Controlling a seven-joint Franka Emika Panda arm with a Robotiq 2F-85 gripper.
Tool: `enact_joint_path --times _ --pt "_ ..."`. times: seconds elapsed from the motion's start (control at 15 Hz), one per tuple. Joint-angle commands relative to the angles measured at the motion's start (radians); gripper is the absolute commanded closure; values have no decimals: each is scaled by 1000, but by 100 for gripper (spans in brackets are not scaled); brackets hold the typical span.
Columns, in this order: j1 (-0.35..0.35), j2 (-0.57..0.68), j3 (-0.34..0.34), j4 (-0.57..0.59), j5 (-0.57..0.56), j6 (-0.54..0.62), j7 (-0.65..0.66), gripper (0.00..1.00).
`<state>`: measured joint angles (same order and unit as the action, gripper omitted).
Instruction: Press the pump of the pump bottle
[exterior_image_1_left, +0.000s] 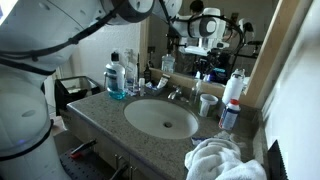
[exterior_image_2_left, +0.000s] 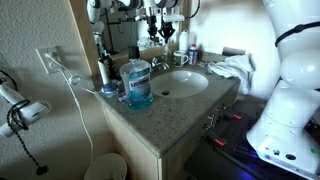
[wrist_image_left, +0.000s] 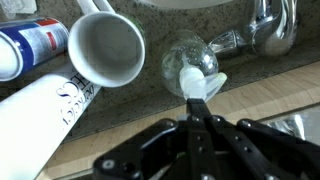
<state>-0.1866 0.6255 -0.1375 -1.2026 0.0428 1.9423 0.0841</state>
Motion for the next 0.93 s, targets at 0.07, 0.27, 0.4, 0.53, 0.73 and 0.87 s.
enact_joint_path --times 0.07,0.27,0.4,0.53,0.73,0.87 --pt "6 -14 0 -33 -16 -18 17 100" --pt "12 -16 -5 -60 -12 0 14 100" --pt "10 -17 -3 -75 -7 11 10 100" --pt "9 -19 -3 -88 -6 19 10 100" --pt "8 -22 -4 -108 -5 31 10 100" --pt "7 -25 -4 -123 -6 42 9 100"
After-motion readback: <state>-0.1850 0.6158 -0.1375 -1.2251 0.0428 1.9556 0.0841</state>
